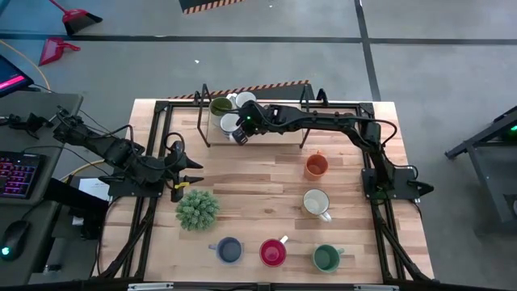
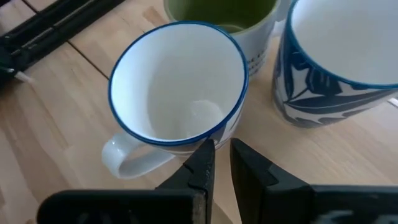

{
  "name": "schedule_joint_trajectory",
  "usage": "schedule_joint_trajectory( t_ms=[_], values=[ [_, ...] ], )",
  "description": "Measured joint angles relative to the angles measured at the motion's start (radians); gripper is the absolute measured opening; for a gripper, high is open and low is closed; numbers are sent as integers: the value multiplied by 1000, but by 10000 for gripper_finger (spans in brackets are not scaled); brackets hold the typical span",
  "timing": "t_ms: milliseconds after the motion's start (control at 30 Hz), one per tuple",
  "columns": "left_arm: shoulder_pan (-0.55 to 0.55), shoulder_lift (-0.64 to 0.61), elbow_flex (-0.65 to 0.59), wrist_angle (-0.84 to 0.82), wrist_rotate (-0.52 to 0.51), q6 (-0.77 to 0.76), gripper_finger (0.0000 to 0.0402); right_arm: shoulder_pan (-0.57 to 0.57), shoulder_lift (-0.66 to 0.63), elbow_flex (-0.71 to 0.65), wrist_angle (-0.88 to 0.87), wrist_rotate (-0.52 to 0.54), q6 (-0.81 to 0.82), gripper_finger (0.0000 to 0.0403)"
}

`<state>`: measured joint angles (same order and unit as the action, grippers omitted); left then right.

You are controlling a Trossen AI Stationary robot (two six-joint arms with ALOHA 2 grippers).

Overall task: Place coffee mugs
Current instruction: Put the blue mug on the shelf aligned with the other white mug

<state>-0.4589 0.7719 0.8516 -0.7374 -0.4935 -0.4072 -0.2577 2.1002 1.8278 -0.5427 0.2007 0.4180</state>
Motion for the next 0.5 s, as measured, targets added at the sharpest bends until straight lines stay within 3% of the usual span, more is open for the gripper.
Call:
schedule_joint_trajectory(
  t_ms=[500],
  values=[
    [0,0,0,0,0,0,174,4,18,3,74,-53,2,37]
  ],
)
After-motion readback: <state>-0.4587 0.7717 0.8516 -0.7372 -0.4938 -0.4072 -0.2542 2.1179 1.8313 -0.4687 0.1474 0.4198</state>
